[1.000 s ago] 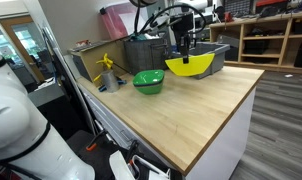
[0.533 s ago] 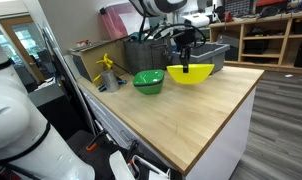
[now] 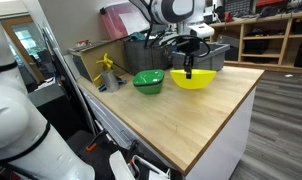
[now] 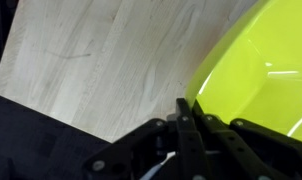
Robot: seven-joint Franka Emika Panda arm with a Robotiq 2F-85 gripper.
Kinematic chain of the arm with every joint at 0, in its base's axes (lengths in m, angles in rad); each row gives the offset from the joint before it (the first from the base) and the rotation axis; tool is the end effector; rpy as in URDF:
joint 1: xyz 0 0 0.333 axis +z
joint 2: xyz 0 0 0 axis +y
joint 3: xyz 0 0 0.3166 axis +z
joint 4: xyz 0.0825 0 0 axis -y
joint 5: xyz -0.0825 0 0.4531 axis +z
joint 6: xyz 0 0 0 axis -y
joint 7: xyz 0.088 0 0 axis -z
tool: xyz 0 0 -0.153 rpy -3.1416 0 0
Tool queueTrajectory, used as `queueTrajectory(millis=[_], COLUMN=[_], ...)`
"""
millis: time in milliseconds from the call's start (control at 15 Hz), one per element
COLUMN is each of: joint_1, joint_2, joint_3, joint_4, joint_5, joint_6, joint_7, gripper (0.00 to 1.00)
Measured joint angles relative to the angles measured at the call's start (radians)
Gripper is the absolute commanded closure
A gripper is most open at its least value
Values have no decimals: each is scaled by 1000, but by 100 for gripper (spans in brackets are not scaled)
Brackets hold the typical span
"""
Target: Unstack the bowls
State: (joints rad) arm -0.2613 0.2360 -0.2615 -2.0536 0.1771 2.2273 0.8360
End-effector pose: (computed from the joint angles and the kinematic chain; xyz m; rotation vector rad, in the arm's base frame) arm 0.5503 -0.3054 0.2322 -2.2839 2.0550 0.0962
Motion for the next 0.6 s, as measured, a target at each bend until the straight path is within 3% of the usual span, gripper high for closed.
queueTrajectory(millis=[600], joint_1=[-33], joint_2=[143], joint_3=[-10], joint_4=[127], joint_5=[10], joint_6=[0], joint_7=[-99], gripper=[99])
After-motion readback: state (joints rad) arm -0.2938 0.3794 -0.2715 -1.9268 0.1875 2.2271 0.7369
